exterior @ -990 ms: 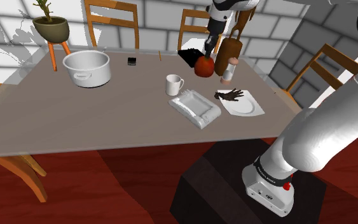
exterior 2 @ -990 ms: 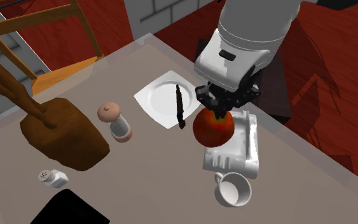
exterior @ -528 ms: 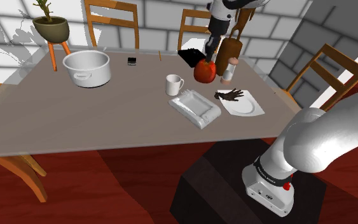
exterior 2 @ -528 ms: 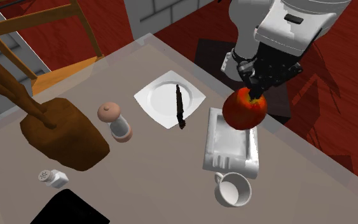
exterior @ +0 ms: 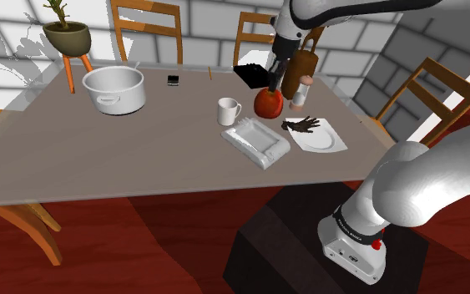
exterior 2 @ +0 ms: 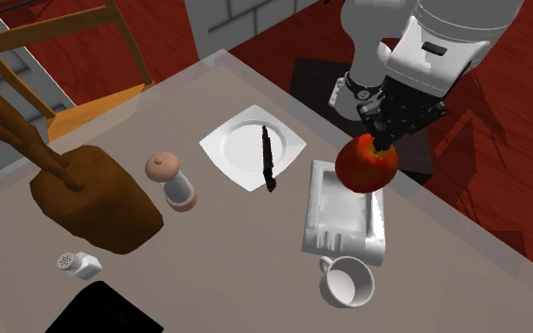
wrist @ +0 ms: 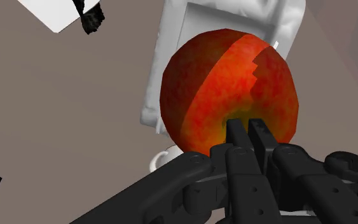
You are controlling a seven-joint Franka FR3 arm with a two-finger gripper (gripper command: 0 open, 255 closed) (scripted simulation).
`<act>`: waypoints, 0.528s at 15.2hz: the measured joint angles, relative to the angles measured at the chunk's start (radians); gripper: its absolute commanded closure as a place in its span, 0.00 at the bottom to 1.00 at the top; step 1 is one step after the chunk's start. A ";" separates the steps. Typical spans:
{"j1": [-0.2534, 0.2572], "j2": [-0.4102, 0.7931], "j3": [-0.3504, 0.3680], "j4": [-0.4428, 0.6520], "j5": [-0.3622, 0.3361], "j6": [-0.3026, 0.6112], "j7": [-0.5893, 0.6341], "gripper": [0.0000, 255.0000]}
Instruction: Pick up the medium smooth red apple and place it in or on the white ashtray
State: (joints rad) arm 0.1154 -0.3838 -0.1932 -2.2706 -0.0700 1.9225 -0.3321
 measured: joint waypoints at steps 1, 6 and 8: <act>-0.001 0.002 -0.002 -0.011 -0.001 0.014 -0.001 1.00; -0.001 0.020 -0.007 -0.067 -0.001 0.087 -0.003 1.00; -0.001 0.028 -0.008 -0.085 -0.001 0.113 -0.003 1.00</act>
State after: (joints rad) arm 0.1141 -0.3558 -0.2015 -2.3559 -0.0706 2.0357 -0.3353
